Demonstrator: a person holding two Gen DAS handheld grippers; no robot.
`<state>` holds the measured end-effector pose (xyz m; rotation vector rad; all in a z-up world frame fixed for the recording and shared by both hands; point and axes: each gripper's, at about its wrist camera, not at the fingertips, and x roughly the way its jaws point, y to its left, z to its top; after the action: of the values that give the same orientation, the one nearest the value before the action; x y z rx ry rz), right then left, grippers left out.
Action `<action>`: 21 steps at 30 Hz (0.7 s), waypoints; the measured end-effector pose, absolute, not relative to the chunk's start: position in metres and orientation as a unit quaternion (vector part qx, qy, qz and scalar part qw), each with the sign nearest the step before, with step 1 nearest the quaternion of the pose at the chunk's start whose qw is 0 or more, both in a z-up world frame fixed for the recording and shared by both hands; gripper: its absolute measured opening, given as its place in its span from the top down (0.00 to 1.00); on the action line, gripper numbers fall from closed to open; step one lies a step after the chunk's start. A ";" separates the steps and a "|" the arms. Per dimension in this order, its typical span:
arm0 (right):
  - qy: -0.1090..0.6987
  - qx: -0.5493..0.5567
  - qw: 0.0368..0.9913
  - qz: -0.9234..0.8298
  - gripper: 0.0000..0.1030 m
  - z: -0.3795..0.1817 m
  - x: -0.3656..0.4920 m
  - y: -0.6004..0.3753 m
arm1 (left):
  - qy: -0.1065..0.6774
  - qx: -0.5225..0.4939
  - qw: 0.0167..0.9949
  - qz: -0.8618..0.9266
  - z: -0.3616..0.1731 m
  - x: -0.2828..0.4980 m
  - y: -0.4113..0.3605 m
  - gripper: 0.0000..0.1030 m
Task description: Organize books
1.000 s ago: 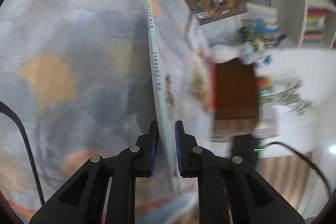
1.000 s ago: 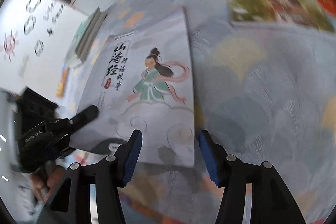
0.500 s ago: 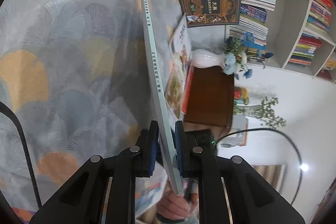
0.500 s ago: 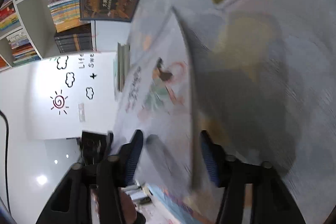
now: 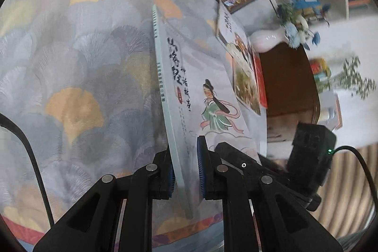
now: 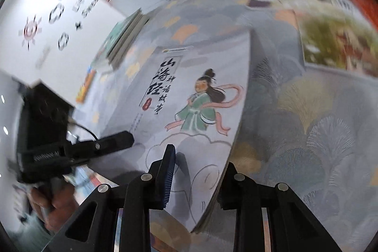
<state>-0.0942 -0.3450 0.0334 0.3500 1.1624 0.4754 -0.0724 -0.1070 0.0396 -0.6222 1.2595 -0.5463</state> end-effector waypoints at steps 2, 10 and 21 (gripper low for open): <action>0.534 0.130 0.806 0.221 0.72 0.041 -0.101 -0.335 | 0.569 -0.269 0.734 -0.255 0.045 -0.075 -0.104 0.89; 0.504 0.091 0.828 0.226 0.72 0.072 -0.114 -0.306 | 0.543 -0.266 0.743 -0.288 0.074 -0.070 -0.075 0.88; 0.462 0.105 0.851 0.228 0.72 0.125 -0.076 -0.227 | 0.501 -0.270 0.761 -0.312 0.121 -0.037 0.008 0.87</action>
<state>-0.0760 -0.2274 0.1253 0.2201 0.9730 0.4795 -0.0369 0.0080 0.1214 -0.5868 1.0897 -0.6787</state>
